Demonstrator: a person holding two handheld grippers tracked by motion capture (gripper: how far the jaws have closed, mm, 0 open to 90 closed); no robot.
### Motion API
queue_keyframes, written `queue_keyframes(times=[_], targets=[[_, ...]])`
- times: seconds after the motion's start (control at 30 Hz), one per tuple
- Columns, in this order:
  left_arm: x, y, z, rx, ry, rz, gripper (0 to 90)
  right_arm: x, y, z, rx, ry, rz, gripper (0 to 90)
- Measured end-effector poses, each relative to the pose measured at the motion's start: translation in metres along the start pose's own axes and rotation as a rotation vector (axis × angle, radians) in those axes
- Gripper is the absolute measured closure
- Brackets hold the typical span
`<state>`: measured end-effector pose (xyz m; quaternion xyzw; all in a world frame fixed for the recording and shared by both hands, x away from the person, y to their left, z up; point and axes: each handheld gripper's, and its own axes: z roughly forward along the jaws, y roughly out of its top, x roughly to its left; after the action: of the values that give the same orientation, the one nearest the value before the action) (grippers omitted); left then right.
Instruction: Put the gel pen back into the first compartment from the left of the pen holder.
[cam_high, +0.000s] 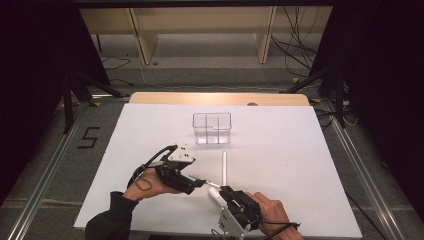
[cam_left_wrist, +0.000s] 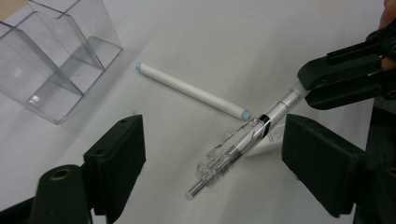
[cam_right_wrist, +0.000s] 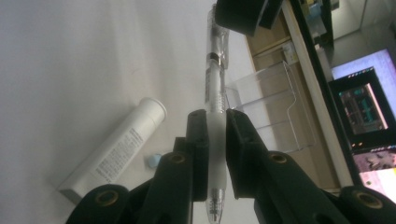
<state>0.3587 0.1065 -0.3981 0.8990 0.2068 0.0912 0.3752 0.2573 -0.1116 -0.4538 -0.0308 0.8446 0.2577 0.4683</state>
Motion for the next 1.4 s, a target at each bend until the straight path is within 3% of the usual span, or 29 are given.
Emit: queue_keyframes(times=[0.3,0.53,0.8,1.13,1.4], targets=[[-0.008,0.003,0.008,0.076,-0.047,0.087,23.3,0.006,-0.002,0.001,-0.003,-0.038,-0.111,80.9],[-0.013,0.005,0.016,0.146,-0.088,0.154,25.2,0.011,-0.001,0.004,-0.013,-0.034,-0.189,80.9],[-0.017,0.006,0.024,0.226,-0.127,0.202,30.4,0.015,0.001,0.004,-0.026,-0.017,-0.257,80.9],[-0.017,0.009,0.032,0.303,-0.176,0.257,40.2,0.019,0.002,0.005,-0.036,-0.001,-0.297,80.9],[-0.021,0.011,0.039,0.347,-0.190,0.308,48.8,0.021,0.003,0.005,-0.038,0.011,-0.301,80.9]])
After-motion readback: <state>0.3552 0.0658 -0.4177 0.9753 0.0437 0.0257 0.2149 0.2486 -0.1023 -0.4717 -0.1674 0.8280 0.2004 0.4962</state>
